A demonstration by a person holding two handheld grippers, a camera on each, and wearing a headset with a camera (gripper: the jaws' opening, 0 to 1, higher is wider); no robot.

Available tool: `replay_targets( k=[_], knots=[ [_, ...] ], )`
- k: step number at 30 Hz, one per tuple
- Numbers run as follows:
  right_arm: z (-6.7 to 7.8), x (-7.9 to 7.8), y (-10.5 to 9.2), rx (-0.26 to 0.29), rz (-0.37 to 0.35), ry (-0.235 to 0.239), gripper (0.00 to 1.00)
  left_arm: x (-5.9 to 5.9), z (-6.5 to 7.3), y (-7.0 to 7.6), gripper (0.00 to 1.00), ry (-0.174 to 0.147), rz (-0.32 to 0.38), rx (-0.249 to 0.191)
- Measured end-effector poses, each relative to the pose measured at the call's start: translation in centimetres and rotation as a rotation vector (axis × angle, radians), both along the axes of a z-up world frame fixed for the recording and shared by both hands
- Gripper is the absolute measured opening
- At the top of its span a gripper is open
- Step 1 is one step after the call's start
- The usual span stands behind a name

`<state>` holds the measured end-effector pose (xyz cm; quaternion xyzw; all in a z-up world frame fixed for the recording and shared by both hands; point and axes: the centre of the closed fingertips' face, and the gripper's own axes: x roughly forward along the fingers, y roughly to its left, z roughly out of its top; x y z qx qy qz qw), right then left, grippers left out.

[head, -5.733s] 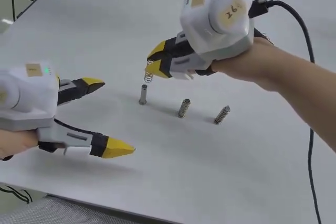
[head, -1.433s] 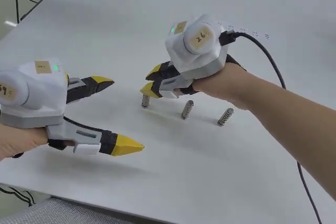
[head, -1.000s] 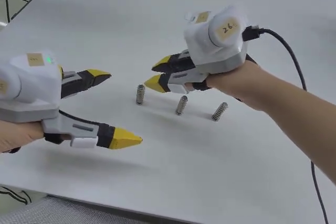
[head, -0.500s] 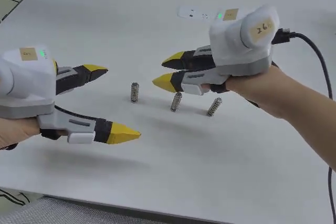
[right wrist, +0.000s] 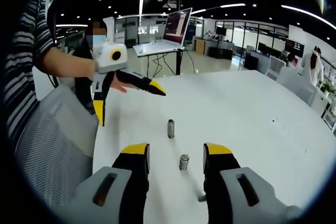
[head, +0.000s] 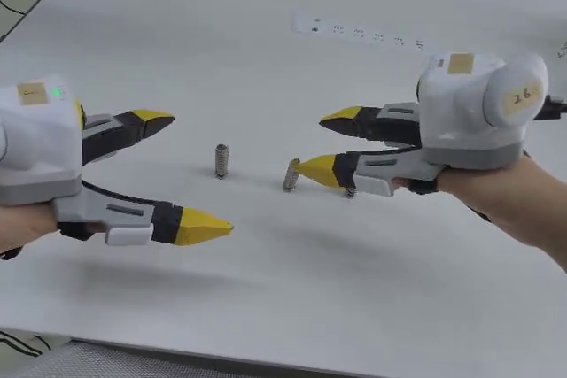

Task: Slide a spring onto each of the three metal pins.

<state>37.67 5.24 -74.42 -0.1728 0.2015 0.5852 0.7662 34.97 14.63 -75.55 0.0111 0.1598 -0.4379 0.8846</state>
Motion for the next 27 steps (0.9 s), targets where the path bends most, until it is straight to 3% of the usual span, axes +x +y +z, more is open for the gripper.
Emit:
replay_targets(
  k=[12, 27],
  knots=[
    [0.9, -0.6, -3.6, 0.093, -0.085, -0.008, 0.56, 0.2, 0.6, -0.4, 0.98, 0.007, -0.012, -0.013],
    [-0.3, -1.6, -7.0, 0.141, -0.193, -0.005, 0.83, -0.1, 1.4, -0.3, 0.98, 0.019, -0.018, -0.010]
  ],
)
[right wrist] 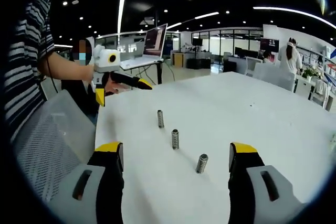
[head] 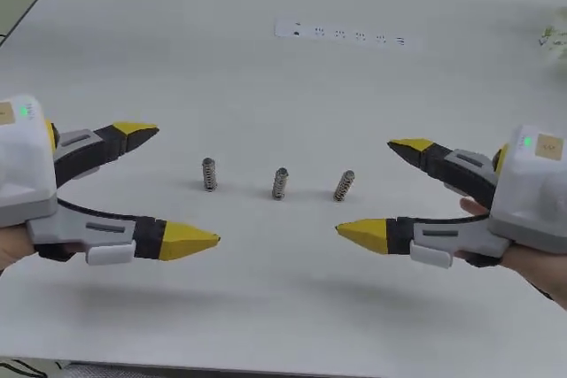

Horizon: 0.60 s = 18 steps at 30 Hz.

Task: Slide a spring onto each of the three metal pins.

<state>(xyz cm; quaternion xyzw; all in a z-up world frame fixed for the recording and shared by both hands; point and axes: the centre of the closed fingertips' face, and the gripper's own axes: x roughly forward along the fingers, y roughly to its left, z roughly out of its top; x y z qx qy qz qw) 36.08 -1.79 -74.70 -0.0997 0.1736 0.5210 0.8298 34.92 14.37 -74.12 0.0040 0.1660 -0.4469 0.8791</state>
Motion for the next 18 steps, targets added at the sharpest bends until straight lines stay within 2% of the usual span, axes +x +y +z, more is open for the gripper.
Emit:
replay_targets(
  k=[2, 6, 10, 14, 18],
  knots=[
    [-0.2, -0.1, -0.5, -0.008, -0.011, 0.001, 0.85, 0.0, 0.1, 0.0, 0.98, 0.000, 0.000, 0.002],
    [-0.2, -0.4, -1.2, 0.018, -0.045, 0.011, 0.89, -0.1, 0.5, 0.1, 0.98, -0.010, 0.001, -0.003],
    [-0.5, -0.7, -1.8, 0.028, -0.068, 0.024, 0.90, -0.2, 0.6, 0.2, 0.98, -0.006, 0.001, -0.011],
    [-0.9, -0.8, -2.7, 0.060, -0.098, 0.037, 0.95, -0.6, 0.1, 0.5, 0.98, 0.001, 0.010, -0.005],
    [-2.1, -0.9, -3.7, 0.034, -0.113, 0.048, 0.97, -0.9, -0.5, 0.8, 0.98, 0.007, 0.018, -0.006]
  ],
)
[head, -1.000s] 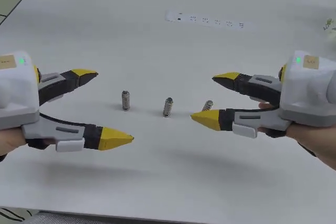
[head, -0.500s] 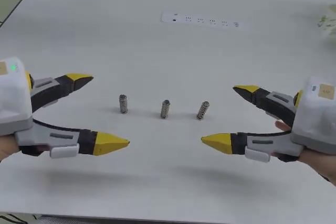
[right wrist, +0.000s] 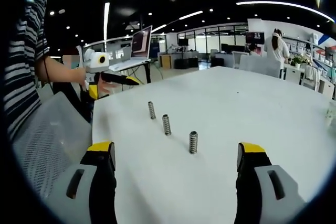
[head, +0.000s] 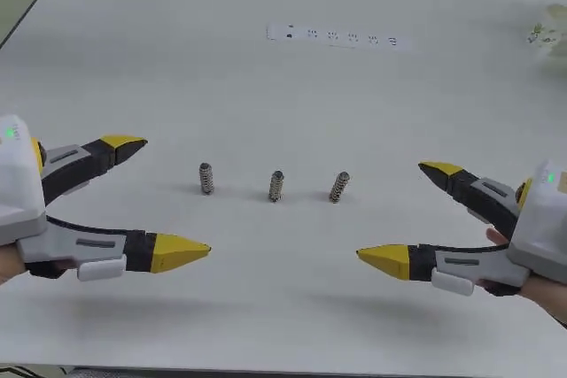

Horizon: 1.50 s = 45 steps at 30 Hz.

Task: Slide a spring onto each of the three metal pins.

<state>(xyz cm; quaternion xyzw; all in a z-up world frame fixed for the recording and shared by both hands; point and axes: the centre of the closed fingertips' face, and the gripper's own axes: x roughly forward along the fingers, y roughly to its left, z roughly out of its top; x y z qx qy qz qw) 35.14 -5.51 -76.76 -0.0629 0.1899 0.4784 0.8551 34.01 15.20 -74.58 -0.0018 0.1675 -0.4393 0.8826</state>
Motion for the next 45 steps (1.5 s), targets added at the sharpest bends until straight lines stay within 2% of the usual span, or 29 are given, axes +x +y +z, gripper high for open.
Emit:
replay_targets(
  k=[5, 9, 11, 19, 28, 37, 45],
  knots=[
    [-0.8, -0.4, -0.6, -0.033, 0.002, -0.010, 0.99, -0.1, -0.3, 0.5, 0.99, 0.000, 0.014, -0.008],
    [-1.1, -0.4, -1.1, -0.025, -0.014, -0.006, 0.99, -0.2, -0.3, 1.0, 0.99, -0.016, 0.027, 0.007],
    [-1.3, -0.3, -1.3, -0.039, -0.019, -0.002, 0.99, -0.2, -0.3, 1.3, 0.99, -0.013, 0.036, 0.007],
    [-0.8, -0.2, -0.4, -0.041, 0.007, -0.021, 0.99, -0.4, -0.1, 1.5, 0.99, -0.023, 0.046, 0.002],
    [-0.2, 0.3, 0.2, -0.046, 0.014, -0.042, 0.99, -0.5, -0.3, 2.0, 0.99, -0.017, 0.062, -0.003],
    [-0.4, 0.2, -0.1, -0.042, 0.001, -0.036, 0.98, -0.3, -0.1, 1.3, 0.99, -0.024, 0.046, 0.003],
    [-0.5, 0.0, 0.2, -0.048, 0.006, -0.028, 0.97, -0.4, -0.2, 1.5, 0.99, -0.022, 0.052, 0.005]
  ],
)
